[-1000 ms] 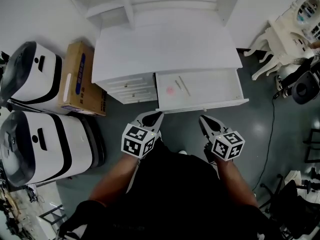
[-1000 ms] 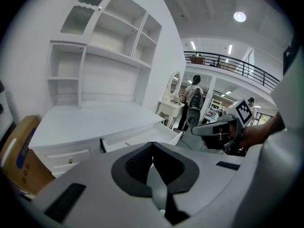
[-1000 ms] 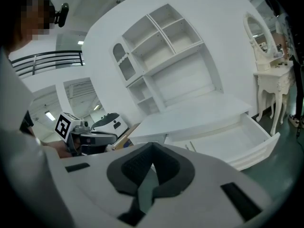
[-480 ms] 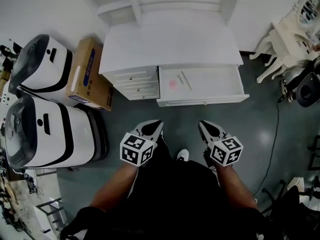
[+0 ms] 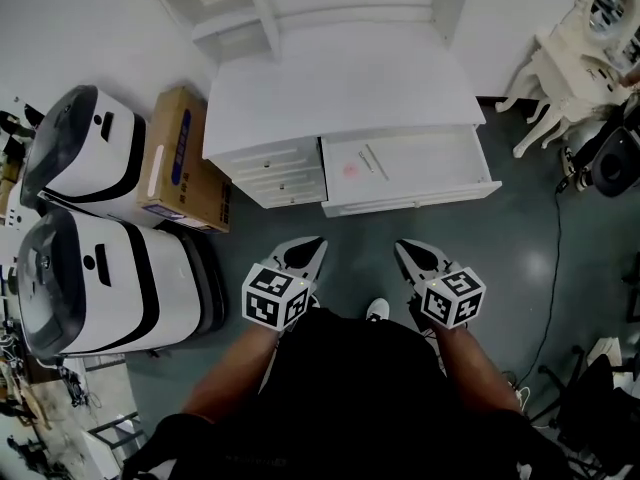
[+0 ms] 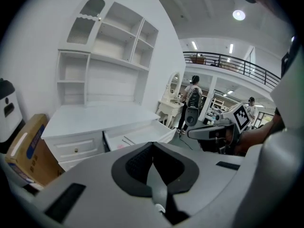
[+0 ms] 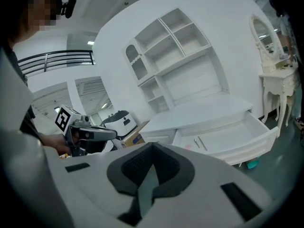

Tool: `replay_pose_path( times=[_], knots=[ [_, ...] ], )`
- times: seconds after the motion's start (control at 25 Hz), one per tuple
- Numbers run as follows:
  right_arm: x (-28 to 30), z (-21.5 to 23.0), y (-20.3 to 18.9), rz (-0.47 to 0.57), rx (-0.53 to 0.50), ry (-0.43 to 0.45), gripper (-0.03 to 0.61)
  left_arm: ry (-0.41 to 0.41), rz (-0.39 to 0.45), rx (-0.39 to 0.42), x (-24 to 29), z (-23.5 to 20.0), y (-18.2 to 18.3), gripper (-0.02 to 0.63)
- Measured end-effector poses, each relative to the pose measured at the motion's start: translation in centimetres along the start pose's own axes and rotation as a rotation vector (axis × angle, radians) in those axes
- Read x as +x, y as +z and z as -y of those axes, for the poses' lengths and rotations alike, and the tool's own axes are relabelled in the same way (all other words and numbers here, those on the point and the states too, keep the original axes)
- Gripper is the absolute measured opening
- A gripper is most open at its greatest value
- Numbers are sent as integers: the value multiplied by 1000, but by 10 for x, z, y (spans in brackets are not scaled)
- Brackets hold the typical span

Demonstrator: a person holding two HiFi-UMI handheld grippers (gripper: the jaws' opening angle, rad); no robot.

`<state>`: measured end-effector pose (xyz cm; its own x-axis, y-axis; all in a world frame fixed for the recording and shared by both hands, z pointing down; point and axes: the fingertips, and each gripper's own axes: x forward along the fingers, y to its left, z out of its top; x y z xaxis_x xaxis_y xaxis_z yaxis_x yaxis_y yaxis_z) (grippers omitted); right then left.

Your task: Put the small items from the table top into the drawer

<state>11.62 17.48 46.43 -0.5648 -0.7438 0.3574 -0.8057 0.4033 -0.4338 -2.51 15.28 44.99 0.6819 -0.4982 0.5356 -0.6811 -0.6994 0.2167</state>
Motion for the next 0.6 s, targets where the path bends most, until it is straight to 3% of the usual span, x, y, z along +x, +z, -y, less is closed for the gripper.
replay_pose_path(
  times=[0.2,0.6],
  knots=[
    [14,-14,-4,22,59,-55,28,-55,-24,39,-11,-15,-2,11],
    [31,-40,-19,5,75,-110,28,-93,-44,18,-24,-44,-22,11]
  ],
)
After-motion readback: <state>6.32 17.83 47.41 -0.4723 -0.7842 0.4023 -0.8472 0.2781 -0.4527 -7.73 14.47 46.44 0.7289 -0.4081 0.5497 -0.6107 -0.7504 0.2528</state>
